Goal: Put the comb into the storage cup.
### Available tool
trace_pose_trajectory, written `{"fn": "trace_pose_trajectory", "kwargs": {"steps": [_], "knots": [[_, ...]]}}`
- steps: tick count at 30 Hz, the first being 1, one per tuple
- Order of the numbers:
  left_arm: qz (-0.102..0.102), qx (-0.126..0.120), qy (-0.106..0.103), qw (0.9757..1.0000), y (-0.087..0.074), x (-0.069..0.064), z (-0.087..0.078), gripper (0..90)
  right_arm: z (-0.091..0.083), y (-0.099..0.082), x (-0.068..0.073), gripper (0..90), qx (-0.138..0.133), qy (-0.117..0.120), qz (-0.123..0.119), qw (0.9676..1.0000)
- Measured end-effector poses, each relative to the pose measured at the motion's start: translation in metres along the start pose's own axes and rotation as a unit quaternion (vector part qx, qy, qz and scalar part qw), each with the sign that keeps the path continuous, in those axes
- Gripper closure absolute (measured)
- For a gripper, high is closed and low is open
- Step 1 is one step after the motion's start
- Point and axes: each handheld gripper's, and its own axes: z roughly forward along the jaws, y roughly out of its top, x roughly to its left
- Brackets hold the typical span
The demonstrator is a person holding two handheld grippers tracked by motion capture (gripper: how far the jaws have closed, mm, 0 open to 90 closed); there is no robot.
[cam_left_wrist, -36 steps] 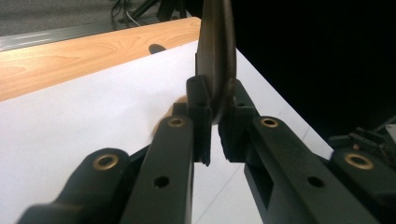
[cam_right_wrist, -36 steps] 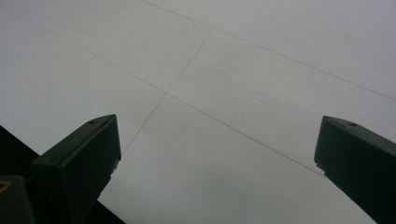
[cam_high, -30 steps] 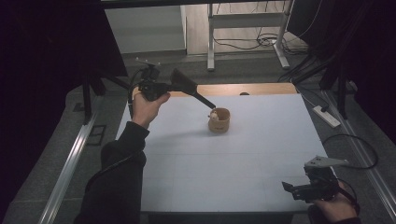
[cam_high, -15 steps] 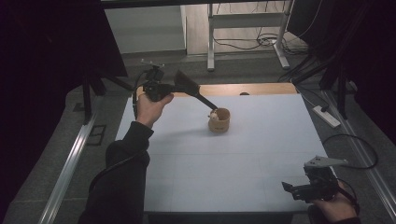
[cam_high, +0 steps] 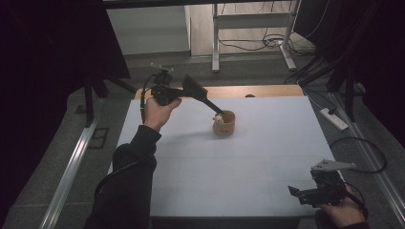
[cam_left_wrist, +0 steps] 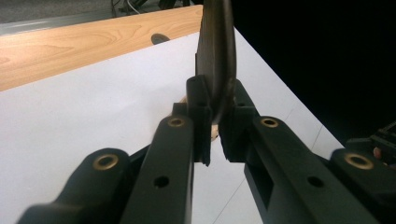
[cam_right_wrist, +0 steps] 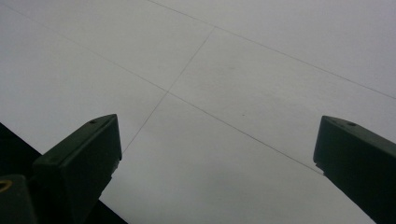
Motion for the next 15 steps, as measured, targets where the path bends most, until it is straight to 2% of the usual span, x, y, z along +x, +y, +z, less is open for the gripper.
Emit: {"fn": "trace_pose_trajectory", "kwargs": {"steps": [15], "knots": [[0.002, 0.010, -0.002, 1.0000, -0.003, 0.001, 0.014, 82.7, 0.000, 0.000, 0.000, 1.3, 0.000, 0.001, -0.002, 1.0000]]}}
